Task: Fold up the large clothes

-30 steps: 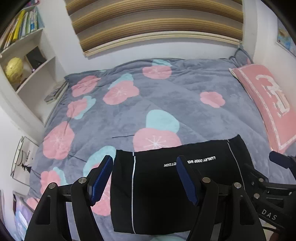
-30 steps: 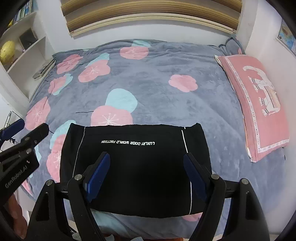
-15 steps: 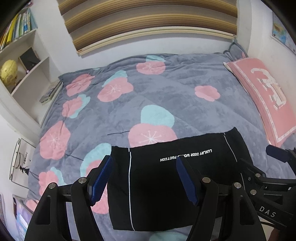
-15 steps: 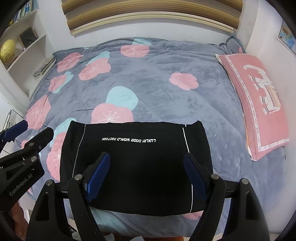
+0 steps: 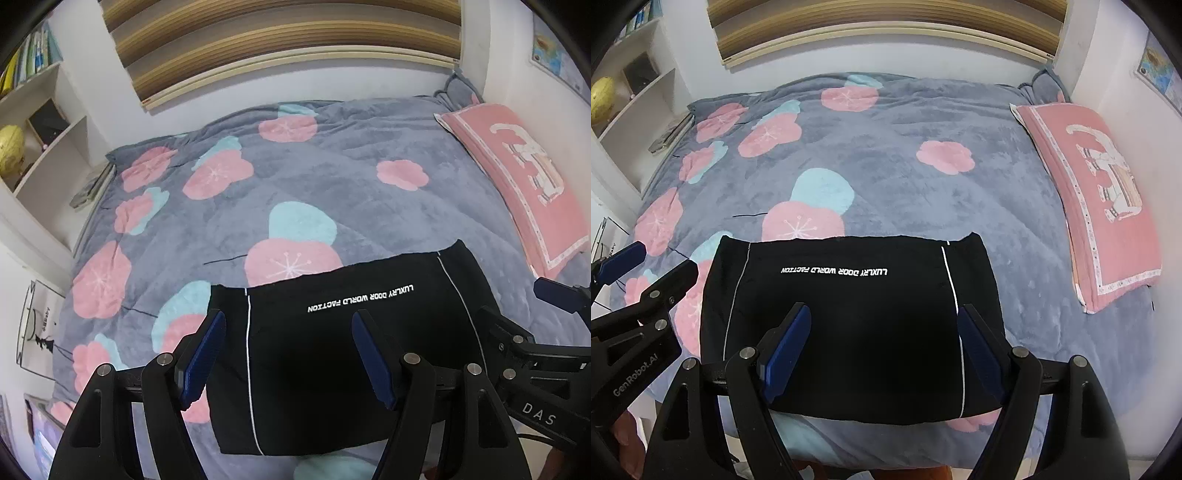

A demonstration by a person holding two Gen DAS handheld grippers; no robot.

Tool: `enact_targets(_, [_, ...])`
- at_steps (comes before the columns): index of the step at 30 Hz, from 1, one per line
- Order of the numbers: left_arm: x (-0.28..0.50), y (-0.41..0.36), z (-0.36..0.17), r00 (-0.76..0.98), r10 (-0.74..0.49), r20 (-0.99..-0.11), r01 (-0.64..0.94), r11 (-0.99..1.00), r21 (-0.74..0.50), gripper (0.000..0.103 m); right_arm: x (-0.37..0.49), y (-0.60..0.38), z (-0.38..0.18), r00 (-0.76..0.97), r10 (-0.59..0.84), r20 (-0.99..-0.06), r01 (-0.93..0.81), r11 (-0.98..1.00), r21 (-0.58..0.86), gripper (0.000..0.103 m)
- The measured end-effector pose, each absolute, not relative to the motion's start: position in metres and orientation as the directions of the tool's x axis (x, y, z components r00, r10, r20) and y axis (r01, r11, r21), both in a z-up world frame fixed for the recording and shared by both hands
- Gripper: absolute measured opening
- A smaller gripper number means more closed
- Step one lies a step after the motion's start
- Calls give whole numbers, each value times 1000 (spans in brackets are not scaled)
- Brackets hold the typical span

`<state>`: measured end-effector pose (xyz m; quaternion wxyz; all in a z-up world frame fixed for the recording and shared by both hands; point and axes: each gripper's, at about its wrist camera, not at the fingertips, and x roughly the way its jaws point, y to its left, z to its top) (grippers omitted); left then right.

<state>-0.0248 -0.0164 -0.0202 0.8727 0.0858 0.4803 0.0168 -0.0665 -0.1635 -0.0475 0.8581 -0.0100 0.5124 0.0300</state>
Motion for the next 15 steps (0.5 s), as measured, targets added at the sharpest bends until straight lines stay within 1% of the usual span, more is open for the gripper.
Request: enact_targets(15, [-29, -20, -27, 520, 145, -842, 45, 979, 197, 72, -73, -168, -51, 460, 50, -887, -73, 997, 18, 83])
